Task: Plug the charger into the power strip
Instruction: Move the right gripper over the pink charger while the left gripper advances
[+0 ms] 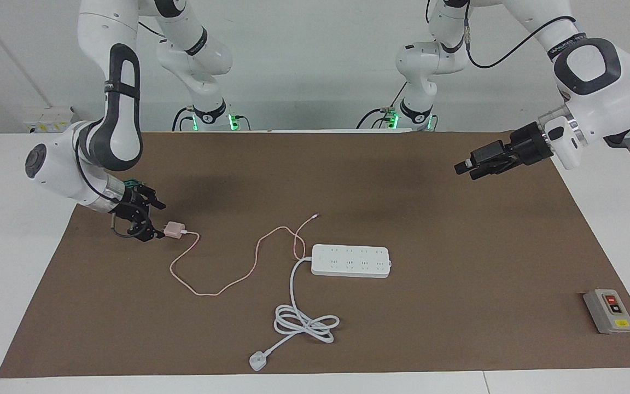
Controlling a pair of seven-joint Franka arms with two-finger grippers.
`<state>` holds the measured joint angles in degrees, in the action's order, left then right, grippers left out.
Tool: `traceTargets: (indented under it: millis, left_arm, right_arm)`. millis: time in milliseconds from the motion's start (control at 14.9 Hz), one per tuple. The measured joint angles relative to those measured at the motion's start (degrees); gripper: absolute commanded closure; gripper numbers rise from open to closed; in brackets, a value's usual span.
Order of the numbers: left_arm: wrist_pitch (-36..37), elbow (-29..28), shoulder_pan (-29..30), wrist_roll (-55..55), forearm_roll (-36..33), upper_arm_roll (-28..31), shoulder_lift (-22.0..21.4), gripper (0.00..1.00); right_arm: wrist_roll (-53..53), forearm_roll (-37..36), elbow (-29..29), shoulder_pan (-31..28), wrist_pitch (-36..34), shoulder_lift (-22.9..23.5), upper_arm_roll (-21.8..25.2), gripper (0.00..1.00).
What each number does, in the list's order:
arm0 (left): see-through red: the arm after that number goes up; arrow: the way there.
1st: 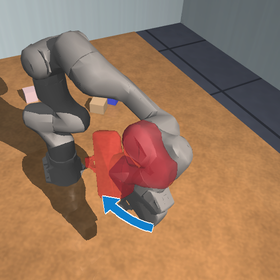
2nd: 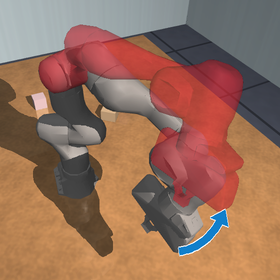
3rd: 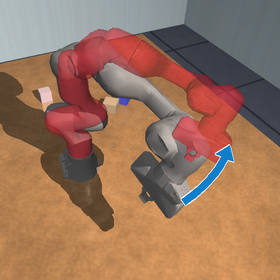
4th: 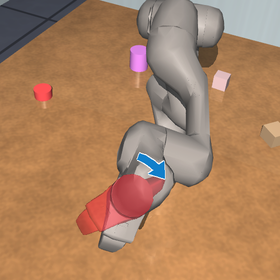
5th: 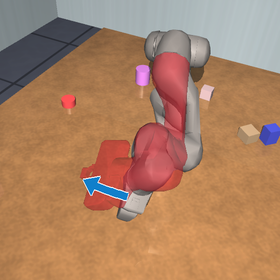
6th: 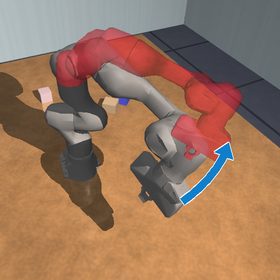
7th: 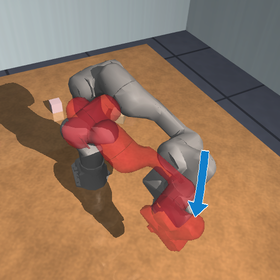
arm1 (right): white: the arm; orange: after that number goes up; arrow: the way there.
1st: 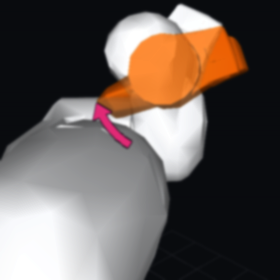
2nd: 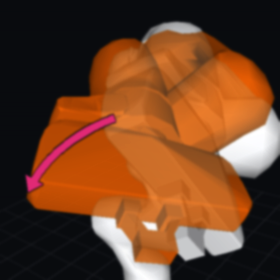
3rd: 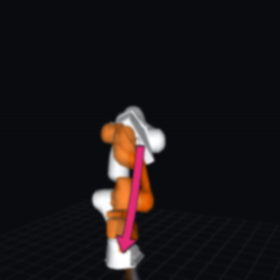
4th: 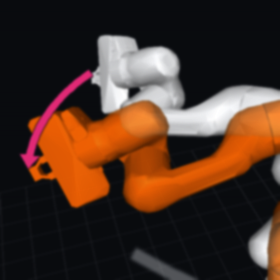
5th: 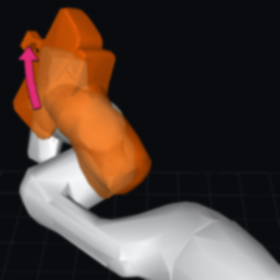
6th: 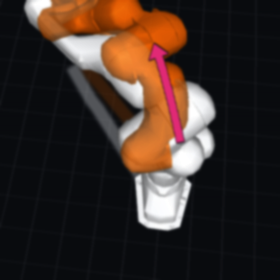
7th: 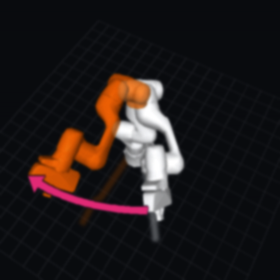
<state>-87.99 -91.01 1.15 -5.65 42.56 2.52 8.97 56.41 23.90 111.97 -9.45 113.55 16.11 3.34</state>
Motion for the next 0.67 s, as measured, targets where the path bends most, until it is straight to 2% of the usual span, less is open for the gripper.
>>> traceTargets:
  millis: [202, 673]
  left_arm:
    - [0.51, 0.0, -0.03, 0.02, 2.11, -0.16, 0.98, 0.0]
    - [3.37, -0.01, 0.11, 7.04, 13.3, 0.05, 5.54, 0.0]
  right_arm:
    - [0.0, 2.16, -0.02, -0.44, 0.01, 0.62, 0.01, 0.0]
    - [3.17, 4.27, 1.56, -0.74, 2.71, 1.4, 0.04, 0.0]
